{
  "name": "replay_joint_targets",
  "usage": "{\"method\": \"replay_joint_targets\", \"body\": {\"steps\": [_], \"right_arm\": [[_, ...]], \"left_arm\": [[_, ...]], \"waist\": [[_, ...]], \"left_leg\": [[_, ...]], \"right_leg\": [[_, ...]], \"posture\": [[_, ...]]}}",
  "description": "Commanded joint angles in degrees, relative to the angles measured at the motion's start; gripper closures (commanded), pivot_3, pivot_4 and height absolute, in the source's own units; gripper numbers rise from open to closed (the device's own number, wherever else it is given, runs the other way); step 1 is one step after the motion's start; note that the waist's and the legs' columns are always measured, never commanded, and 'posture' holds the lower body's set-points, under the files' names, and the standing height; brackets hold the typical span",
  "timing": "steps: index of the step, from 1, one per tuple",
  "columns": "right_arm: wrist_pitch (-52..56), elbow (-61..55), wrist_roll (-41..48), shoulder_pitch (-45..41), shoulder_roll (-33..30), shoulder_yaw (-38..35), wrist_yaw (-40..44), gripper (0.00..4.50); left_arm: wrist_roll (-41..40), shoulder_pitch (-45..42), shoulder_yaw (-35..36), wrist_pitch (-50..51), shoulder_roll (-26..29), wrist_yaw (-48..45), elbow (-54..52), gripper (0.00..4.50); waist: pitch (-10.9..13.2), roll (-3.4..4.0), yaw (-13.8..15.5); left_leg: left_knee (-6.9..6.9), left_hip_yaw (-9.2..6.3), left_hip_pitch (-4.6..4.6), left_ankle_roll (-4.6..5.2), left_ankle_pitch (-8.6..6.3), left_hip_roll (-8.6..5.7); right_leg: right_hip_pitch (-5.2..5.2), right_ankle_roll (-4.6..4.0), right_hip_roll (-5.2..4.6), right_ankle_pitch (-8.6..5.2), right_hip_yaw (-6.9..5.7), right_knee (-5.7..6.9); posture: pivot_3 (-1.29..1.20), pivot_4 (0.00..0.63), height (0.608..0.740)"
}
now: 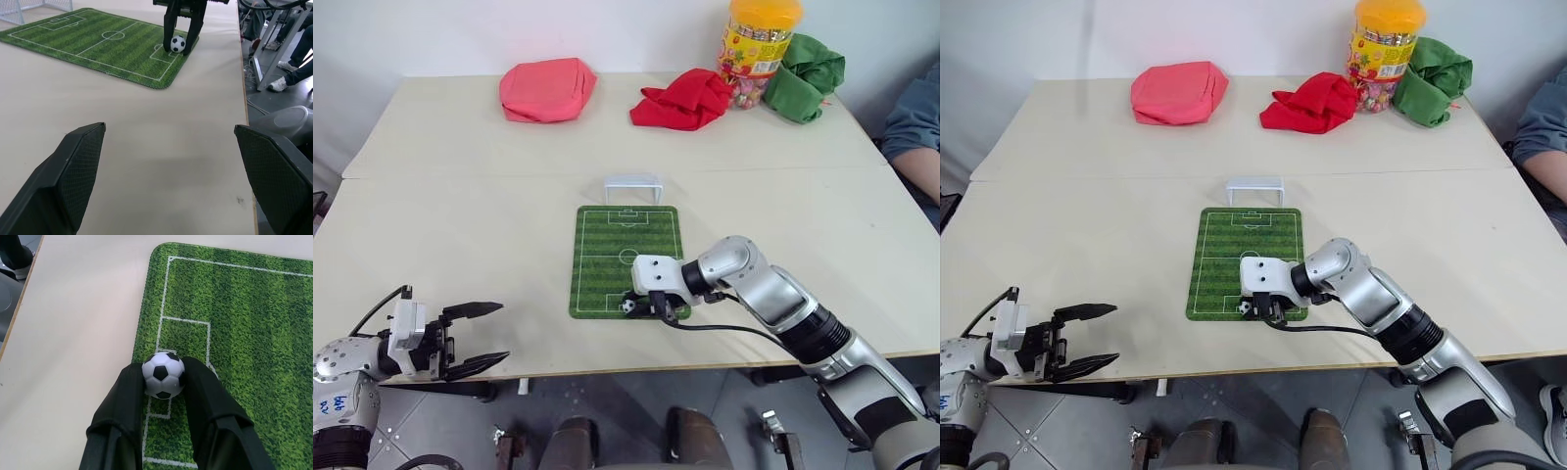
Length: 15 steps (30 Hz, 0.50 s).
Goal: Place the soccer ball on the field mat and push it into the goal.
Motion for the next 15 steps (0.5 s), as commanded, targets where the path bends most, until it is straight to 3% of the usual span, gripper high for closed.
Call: {"method": "replay_joint_targets", "body": {"steps": [1,7,15], "right_arm": [[-0.8,0.3,-0.3,-0.4,0.4,-1.0,0.6,3.66],[-0.7,0.5,-0.4,-1.0,1.3,-1.9,-0.2,1.9],[1.3,-3.0,1.2,-1.5,1.3,-3.7,1.2,1.9]], "left_arm": [[-0.9,-0.1,0.6,-1.1,0.2,-5.2,-0.4,0.0],[-0.6,-1.3,0.0,-1.7,-0.4,-4.5,0.4,0.0],[0.1,-3.5,-1.3,-1.3,-1.7,-3.2,0.5,0.0]], "waist": [[0.0,0.0,0.0],[0.0,0.0,0.0],[0.0,0.0,0.0]], "left_leg": [[0.0,0.0,0.0,0.0,0.0,0.0],[0.0,0.0,0.0,-0.01,0.0,0.0],[0.0,0.0,0.0,-0.01,0.0,0.01]], "right_leg": [[0.0,0.0,0.0,0.0,0.0,0.0],[0.0,0.0,0.01,0.0,0.0,0.0],[0.0,-0.01,0.02,0.0,0.0,0.0]], "posture": [[0.0,0.15,0.74],[0.0,0.15,0.74],[0.0,0.15,0.74]]}}
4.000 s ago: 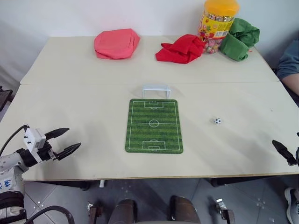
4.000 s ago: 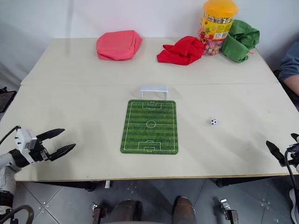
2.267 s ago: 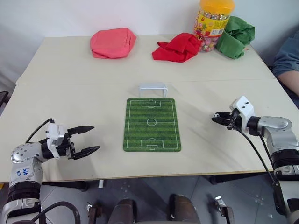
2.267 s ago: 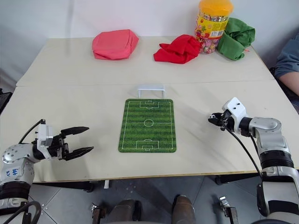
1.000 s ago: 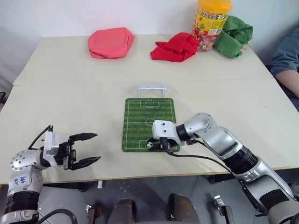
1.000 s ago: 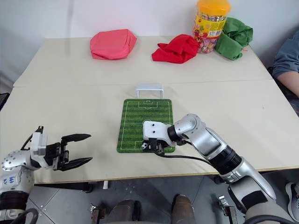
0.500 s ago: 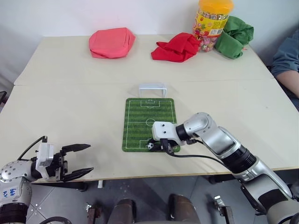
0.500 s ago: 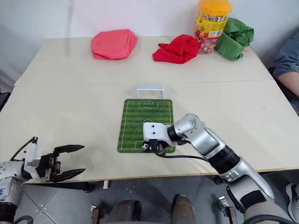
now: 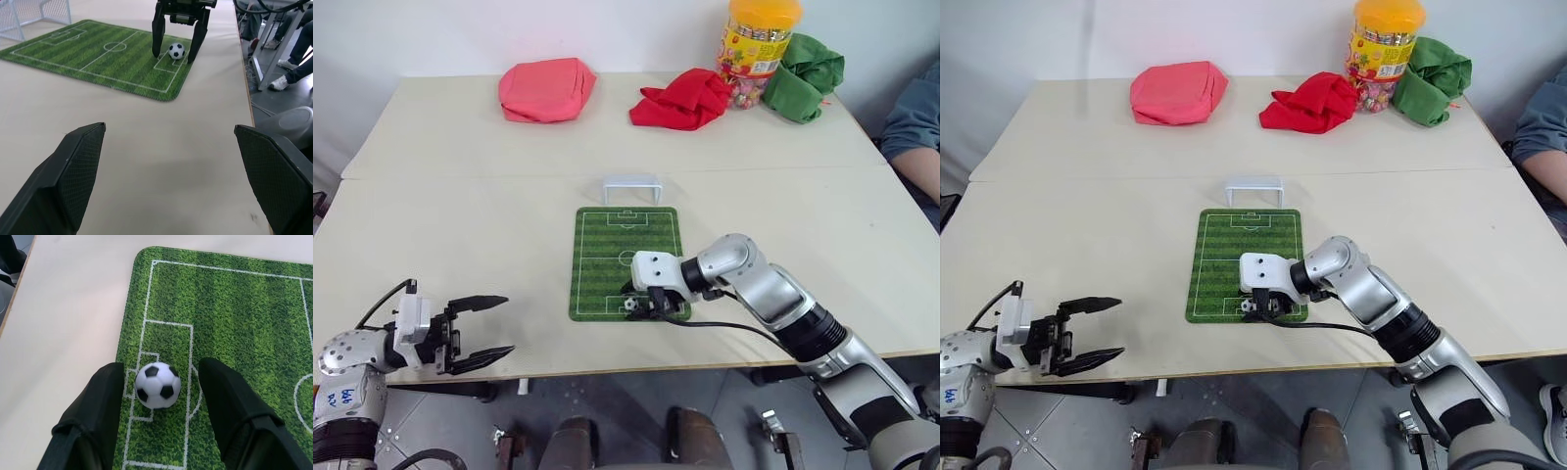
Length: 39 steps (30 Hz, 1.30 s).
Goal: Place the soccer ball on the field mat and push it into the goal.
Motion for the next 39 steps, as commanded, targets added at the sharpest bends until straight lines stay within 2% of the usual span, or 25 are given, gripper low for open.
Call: {"method": "replay_joint_targets", "body": {"steps": [1,6,11,15,18,19,27,32,39], "right_arm": [[1.2,-4.1,1.9,-1.1,0.0,-2.6,0.8,1.9],[3.6,-7.3,4.0,-2.0,-0.6,-5.7,0.4,1.9],[9.6,-15.8,8.7,0.7,-4.7,-11.7,0.0,1.9],[12.8,-24.5,9.8,8.7,-9.7,-12.7,-1.7,3.14],[13.6,-27.6,10.5,11.6,-10.3,-12.6,-3.2,4.3],[13.9,-28.2,10.4,12.3,-10.4,-12.3,-3.8,4.44],[14.6,-28.2,11.4,14.9,-6.9,-7.7,-6.6,4.44],[9.7,-20.0,9.3,13.0,-1.7,-5.0,-8.3,4.44],[4.4,-11.4,6.7,11.8,-0.1,-4.4,-8.7,4.44]], "left_arm": [[0.0,-1.2,0.1,-0.3,0.0,-3.4,0.8,0.0],[0.6,-2.9,-0.5,-0.5,-0.4,-3.3,2.2,0.0],[1.3,-4.7,-1.3,-0.3,-1.1,-2.8,3.3,0.0],[1.8,-7.2,-2.2,-0.2,-1.3,-3.2,5.5,0.0],[2.0,-8.6,-2.5,-0.2,-1.2,-4.0,6.9,0.0],[2.1,-9.1,-2.7,-0.2,-1.2,-4.3,7.4,0.0],[2.2,-11.5,-3.2,-0.1,-0.5,-6.0,10.0,0.0],[1.9,-10.8,-3.5,0.3,-0.5,-5.5,8.3,0.0],[0.9,-7.4,-2.3,1.2,0.1,-4.2,4.3,0.0]], "waist": [[0.0,0.0,0.0],[0.0,0.0,0.0],[0.0,-0.01,0.3],[-0.1,-0.16,0.8],[-0.1,-0.16,0.3],[-0.1,-0.16,0.1],[-0.1,-0.17,0.2],[-0.1,-0.2,0.1],[-0.1,-0.2,0.1]], "left_leg": [[0.0,0.0,0.0,0.0,0.0,0.01],[0.01,0.0,0.0,-0.01,0.0,0.02],[0.0,0.01,-0.01,-0.02,-0.01,0.04],[-0.02,-0.01,-0.01,-0.02,-0.07,0.04],[0.0,0.08,-0.01,-0.01,-0.07,0.03],[0.01,0.08,0.0,-0.01,-0.07,0.05],[0.01,0.11,0.04,-0.01,-0.07,0.08],[0.04,0.11,0.05,-0.01,-0.07,0.08],[0.02,0.1,0.04,-0.01,-0.07,0.1]], "right_leg": [[0.0,0.0,0.01,0.0,0.0,0.0],[0.0,-0.01,0.03,0.0,0.01,0.0],[-0.02,-0.01,0.04,0.0,-0.01,0.0],[0.0,-0.01,0.05,0.01,-0.04,-0.05],[-0.01,-0.01,0.05,0.01,0.01,-0.07],[-0.01,-0.01,0.05,0.01,0.01,-0.05],[-0.01,-0.03,0.07,0.01,0.04,-0.04],[-0.01,-0.04,0.08,0.02,0.05,-0.02],[-0.01,-0.04,0.09,0.02,0.03,-0.03]], "posture": [[0.0,0.15,0.74],[0.0,0.15,0.74],[0.0,0.15,0.74],[0.0,0.15,0.74],[0.0,0.15,0.74],[0.0,0.15,0.74],[0.0,0.15,0.74],[0.0,0.15,0.74],[0.0,0.15,0.74]]}}
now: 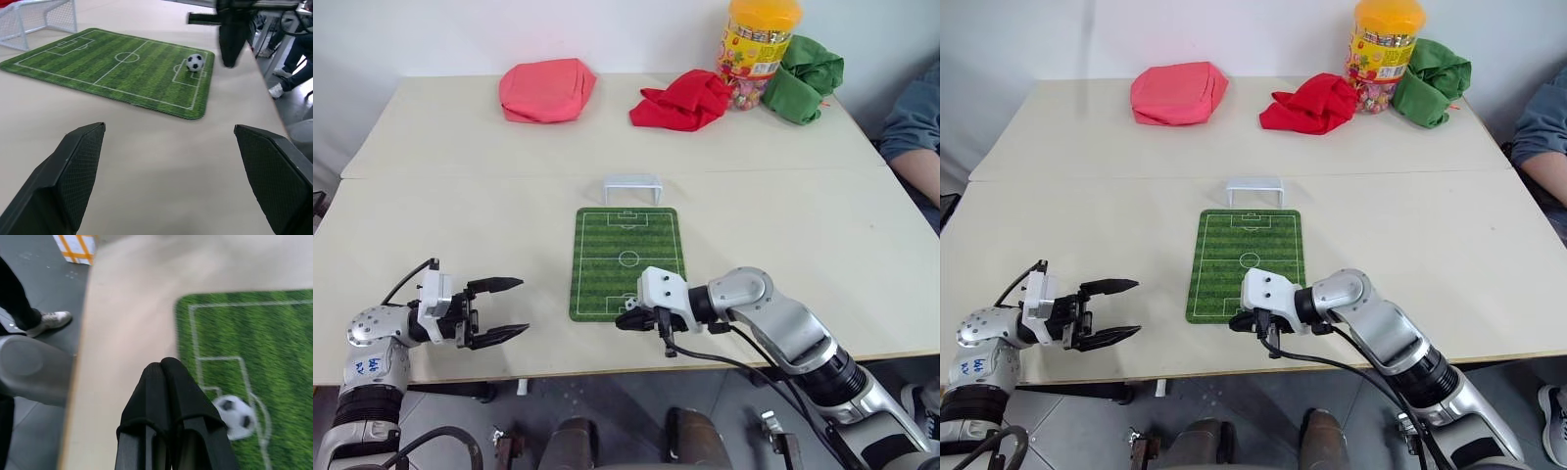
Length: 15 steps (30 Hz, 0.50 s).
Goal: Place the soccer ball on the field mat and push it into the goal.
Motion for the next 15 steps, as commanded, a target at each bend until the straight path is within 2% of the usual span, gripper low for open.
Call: {"method": "replay_joint_targets", "body": {"steps": [1,8,11,15], "right_arm": [[-3.6,4.0,-1.3,-1.3,0.9,-0.4,-0.4,4.44],[-12.4,23.9,-6.1,-13.1,4.7,-7.9,-10.6,4.44],[-11.4,23.3,-3.1,-18.0,4.7,-13.6,-11.2,4.44],[-7.8,18.4,-1.8,-16.4,3.2,-15.4,-10.0,4.44]], "left_arm": [[-1.4,1.6,1.7,0.4,1.1,-4.0,-3.0,0.0],[-1.2,2.0,2.8,0.5,1.1,-3.0,-3.7,0.0],[-0.9,1.1,3.0,0.6,1.0,-2.7,-3.2,0.0],[-0.3,-0.7,2.5,0.2,0.4,-2.5,-2.0,0.0]], "waist": [[0.0,0.0,0.0],[0.0,0.01,-0.2],[0.0,0.03,-0.1],[0.0,0.01,0.0]], "left_leg": [[0.0,0.0,0.0,0.0,0.0,0.0],[0.1,0.03,0.03,-0.02,0.01,0.05],[0.06,0.03,-0.02,-0.03,0.02,0.08],[-0.05,-0.01,-0.01,-0.09,-0.02,0.13]], "right_leg": [[0.0,0.0,0.0,0.0,0.0,0.0],[-0.01,-0.05,0.04,0.03,0.07,0.11],[-0.09,-0.07,0.06,0.03,0.07,0.11],[-0.11,-0.09,0.11,0.02,-0.07,0.1]], "posture": [[0.0,0.15,0.74],[0.0,0.15,0.74],[0.0,0.15,0.74],[0.0,0.15,0.74]]}}
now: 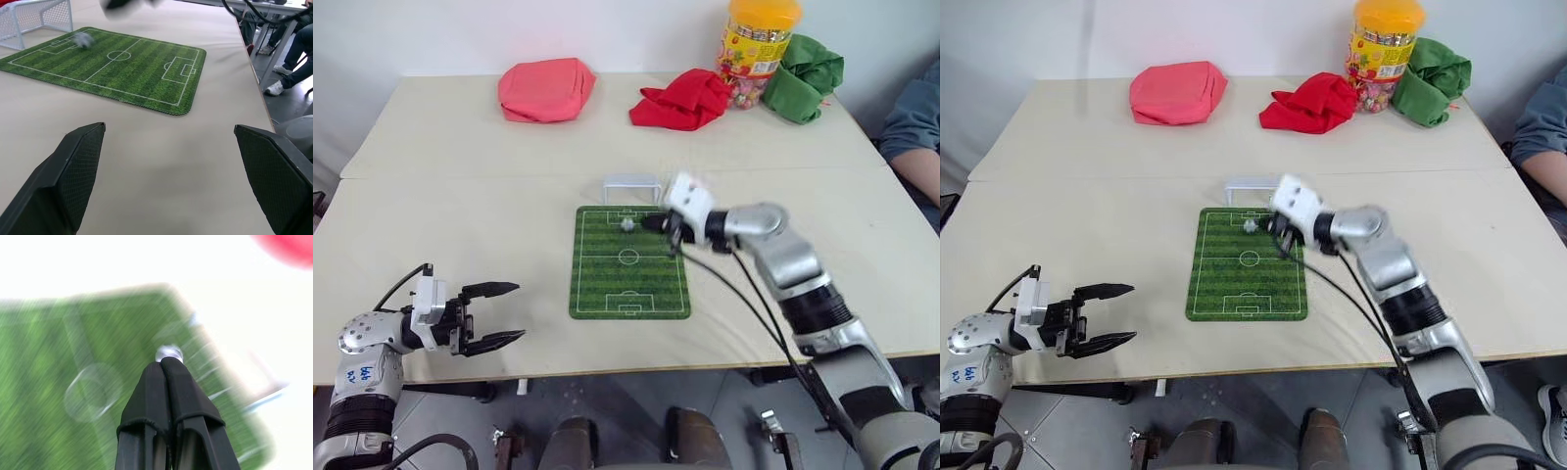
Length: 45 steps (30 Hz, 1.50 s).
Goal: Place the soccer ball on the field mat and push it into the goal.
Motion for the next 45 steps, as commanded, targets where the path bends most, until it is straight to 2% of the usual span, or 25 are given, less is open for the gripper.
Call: {"method": "replay_joint_targets", "body": {"steps": [1,6,10,14,18,21,26,32,45], "right_arm": [[2.6,-5.5,1.7,2.7,-1.2,-1.5,0.9,4.44],[6.8,-12.5,5.4,7.3,-3.8,-3.9,3.1,4.44],[5.3,-15.3,10.1,13.6,-11.2,-8.2,10.7,4.44],[-3.1,-6.2,16.0,23.4,-21.1,-17.0,25.9,4.44],[-10.5,6.8,16.0,25.0,-24.6,-19.9,32.2,4.44],[-17.1,17.8,13.7,22.5,-25.8,-20.3,34.6,3.85],[-23.9,28.1,11.5,18.9,-27.2,-19.2,39.3,2.15],[-28.5,33.8,10.3,14.4,-25.9,-19.7,37.3,0.05],[-28.6,35.8,11.0,13.6,-25.6,-22.6,33.5,0.02]], "left_arm": [[-0.1,-1.8,0.6,-0.5,0.1,-2.6,1.0,0.0],[0.5,-4.5,0.4,-0.8,-0.1,-2.3,3.3,0.0],[1.1,-6.4,1.6,-0.1,0.2,0.4,5.1,0.0],[1.0,-6.0,3.8,4.6,2.3,4.4,6.0,0.0],[2.5,-4.6,5.4,2.9,3.5,6.2,7.5,0.0],[1.4,-3.7,6.7,3.6,4.4,3.5,8.1,0.0],[1.9,-4.3,7.7,4.6,5.8,2.3,10.9,0.0],[2.0,-6.9,9.1,3.1,6.0,2.8,13.5,0.0],[2.9,-13.4,10.9,-1.0,6.1,3.8,21.6,0.0]], "waist": [[0.0,0.0,0.0],[0.0,0.0,-0.1],[0.0,-0.01,0.1],[0.0,-0.04,0.6],[0.0,-0.03,-0.2],[0.0,-0.02,-0.8],[0.0,-0.01,-0.8],[0.0,-0.01,-0.3],[0.0,-0.01,-0.1]], "left_leg": [[0.0,0.0,0.01,0.0,-0.02,-0.01],[0.0,0.09,0.0,0.02,-0.06,0.0],[0.03,0.1,0.0,0.03,-0.06,0.0],[0.01,0.11,-0.02,0.06,-0.08,-0.02],[-0.01,0.24,0.07,0.1,-0.1,0.0],[0.02,0.41,0.21,0.1,-0.1,0.06],[0.08,0.45,0.22,0.09,-0.09,0.08],[0.1,0.44,0.21,0.09,-0.09,0.08],[0.09,0.41,0.16,0.09,-0.09,0.07]], "right_leg": [[0.01,0.0,0.0,0.0,-0.01,0.0],[0.0,0.0,0.01,0.0,-0.01,-0.08],[0.02,0.0,0.01,0.0,0.0,-0.1],[0.09,0.01,0.0,0.0,-0.01,-0.25],[0.11,0.02,0.01,0.01,0.05,-0.3],[0.12,-0.01,0.01,0.02,0.14,-0.24],[0.1,-0.03,0.01,0.03,0.18,-0.19],[0.1,-0.03,0.01,0.04,0.19,-0.18],[0.1,-0.03,0.01,0.04,0.13,-0.21]], "posture": [[0.0,0.15,0.74],[0.0,0.15,0.74],[0.0,0.15,0.74],[0.0,0.15,0.74],[0.0,0.15,0.74],[0.0,0.15,0.74],[0.0,0.15,0.74],[0.0,0.15,0.74],[0.0,0.15,0.74]]}}
